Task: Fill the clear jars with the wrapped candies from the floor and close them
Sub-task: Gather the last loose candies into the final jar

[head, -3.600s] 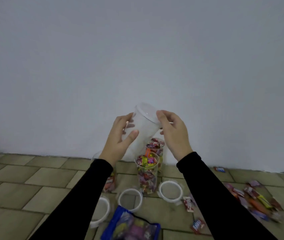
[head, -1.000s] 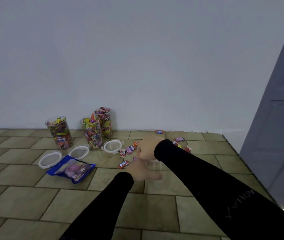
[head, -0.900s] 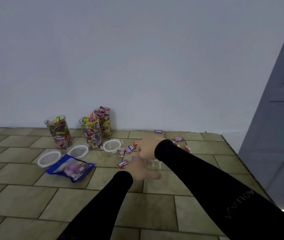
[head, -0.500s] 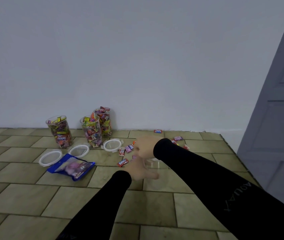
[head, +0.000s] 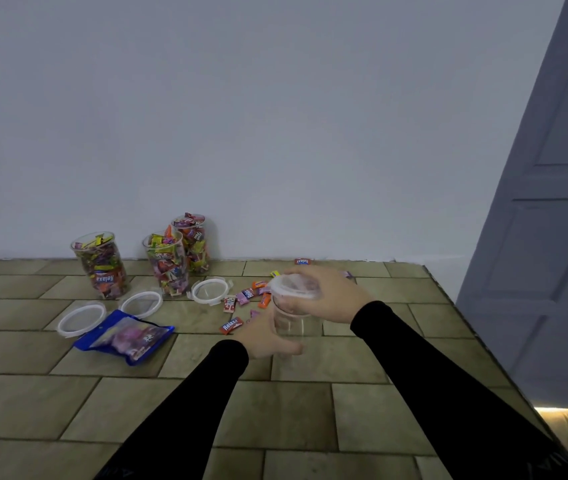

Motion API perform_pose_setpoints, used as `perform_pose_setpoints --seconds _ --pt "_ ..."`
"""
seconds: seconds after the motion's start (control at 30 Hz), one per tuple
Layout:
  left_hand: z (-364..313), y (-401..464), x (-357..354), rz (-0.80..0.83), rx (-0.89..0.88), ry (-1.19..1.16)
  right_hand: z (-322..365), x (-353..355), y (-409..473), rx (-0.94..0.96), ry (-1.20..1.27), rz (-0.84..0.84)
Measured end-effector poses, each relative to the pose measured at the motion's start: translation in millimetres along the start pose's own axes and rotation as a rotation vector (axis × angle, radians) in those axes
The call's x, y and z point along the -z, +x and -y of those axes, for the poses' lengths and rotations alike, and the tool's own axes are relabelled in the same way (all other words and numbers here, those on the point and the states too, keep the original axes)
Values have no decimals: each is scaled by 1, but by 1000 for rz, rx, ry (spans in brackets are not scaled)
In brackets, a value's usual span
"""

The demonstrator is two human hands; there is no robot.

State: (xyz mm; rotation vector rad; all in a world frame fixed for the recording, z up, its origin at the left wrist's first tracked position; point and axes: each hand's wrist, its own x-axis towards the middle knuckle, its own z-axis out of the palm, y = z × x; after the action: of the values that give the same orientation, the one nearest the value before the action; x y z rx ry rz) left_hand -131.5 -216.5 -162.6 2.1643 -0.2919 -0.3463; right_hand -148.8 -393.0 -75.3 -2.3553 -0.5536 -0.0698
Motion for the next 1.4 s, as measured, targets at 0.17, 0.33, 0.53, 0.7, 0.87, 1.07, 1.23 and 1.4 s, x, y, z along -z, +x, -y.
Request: perform_pose_setpoints --seconds 0.17,0.33,0.53,0.7,0.87,1.07,1.23,1.4 --pt "8 5 1 -2 -22 -56 -8 8 -1 -106 333 -245" --pt "0 -2 -1 30 -51 -134 -33 6 -2 -344 500 -433" --pt "4 -2 -2 26 -64 -151 -91 -34 -11 -720 547 -310" --pt "6 0 0 7 -42 -100 -107 -46 -13 -715 157 -266" --pt "-2 -1 4 51 -37 -103 -109 -37 -12 -735 -233 -89" --pt "-15 10 32 317 52 211 -113 -32 -2 -713 -553 89" --pt "-27 31 42 228 43 401 -116 -27 14 -659 -502 4" --pt "-12 78 33 -41 -99 353 -131 -25 32 -534 -524 -140"
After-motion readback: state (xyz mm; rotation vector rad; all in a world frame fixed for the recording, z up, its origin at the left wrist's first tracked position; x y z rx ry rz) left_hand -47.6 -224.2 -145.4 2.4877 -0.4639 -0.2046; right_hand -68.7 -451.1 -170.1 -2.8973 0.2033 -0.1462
